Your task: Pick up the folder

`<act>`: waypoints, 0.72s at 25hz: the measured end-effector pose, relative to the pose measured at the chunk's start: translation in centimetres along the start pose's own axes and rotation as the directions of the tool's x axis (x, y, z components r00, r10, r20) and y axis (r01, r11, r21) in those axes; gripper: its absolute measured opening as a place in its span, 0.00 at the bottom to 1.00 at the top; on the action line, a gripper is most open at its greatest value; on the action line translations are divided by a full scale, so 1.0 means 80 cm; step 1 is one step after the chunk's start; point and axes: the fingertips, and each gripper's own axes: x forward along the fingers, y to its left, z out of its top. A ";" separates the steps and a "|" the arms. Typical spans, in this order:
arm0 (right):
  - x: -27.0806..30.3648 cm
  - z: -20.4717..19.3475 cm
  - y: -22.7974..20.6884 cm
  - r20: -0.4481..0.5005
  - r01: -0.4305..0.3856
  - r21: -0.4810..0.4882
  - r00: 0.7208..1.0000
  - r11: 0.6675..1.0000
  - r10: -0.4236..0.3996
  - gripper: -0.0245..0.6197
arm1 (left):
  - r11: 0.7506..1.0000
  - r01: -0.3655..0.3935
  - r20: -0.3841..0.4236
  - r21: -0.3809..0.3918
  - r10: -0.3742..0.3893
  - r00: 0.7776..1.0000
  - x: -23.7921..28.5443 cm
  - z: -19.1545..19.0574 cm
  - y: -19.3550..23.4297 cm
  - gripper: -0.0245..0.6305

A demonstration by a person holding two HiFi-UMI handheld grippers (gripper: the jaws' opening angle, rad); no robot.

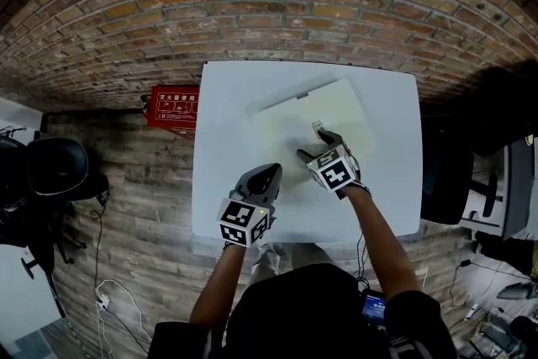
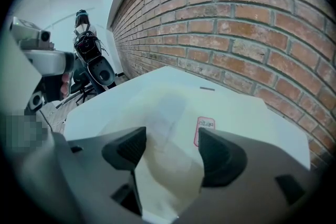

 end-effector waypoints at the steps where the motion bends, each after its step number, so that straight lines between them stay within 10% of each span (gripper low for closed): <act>1: 0.000 0.000 0.001 0.000 -0.001 0.000 1.000 1.000 0.001 0.50 | 1.000 0.003 0.001 0.000 -0.003 1.000 0.000 0.000 -0.001 0.05; 18: -0.009 -0.021 0.032 0.006 -0.013 -0.024 1.000 1.000 0.014 0.50 | 0.999 0.033 0.008 -0.020 -0.033 0.999 -0.018 -0.007 -0.020 0.05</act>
